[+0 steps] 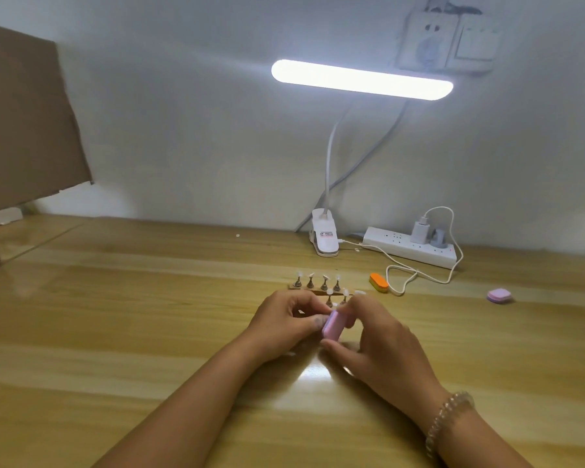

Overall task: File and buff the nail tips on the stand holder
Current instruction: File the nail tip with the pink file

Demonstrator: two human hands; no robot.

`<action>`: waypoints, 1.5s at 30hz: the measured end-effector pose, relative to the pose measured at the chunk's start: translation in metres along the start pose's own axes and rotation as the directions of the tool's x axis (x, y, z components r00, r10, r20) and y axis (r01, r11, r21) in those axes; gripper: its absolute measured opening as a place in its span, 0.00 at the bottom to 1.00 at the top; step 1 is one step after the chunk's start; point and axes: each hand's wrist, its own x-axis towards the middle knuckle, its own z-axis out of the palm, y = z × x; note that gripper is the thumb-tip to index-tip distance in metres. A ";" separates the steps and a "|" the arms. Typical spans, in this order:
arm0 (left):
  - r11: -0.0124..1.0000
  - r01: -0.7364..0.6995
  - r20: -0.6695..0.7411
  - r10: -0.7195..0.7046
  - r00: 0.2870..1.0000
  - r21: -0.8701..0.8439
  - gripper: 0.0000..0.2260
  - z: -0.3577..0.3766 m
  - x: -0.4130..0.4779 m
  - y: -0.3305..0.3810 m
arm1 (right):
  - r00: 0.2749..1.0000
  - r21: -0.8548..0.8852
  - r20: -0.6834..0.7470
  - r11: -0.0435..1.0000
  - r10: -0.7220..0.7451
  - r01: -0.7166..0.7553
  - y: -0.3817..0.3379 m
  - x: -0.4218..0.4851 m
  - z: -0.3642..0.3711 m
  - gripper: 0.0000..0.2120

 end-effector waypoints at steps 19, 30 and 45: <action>1.000 0.029 -0.010 -0.029 1.000 -0.001 0.02 0.001 0.000 -0.002 | 0.993 0.010 -0.107 0.999 0.045 -0.045 0.006 0.003 0.000 0.15; 0.999 0.042 0.001 -0.042 0.999 -0.017 0.07 0.000 0.001 -0.004 | 1.000 0.005 -0.020 1.000 -0.008 0.008 0.004 0.001 0.001 0.16; 1.000 0.026 -0.014 -0.026 1.000 0.007 0.02 0.001 0.000 -0.001 | 0.999 0.016 -0.010 0.999 -0.040 0.040 0.000 0.000 0.001 0.17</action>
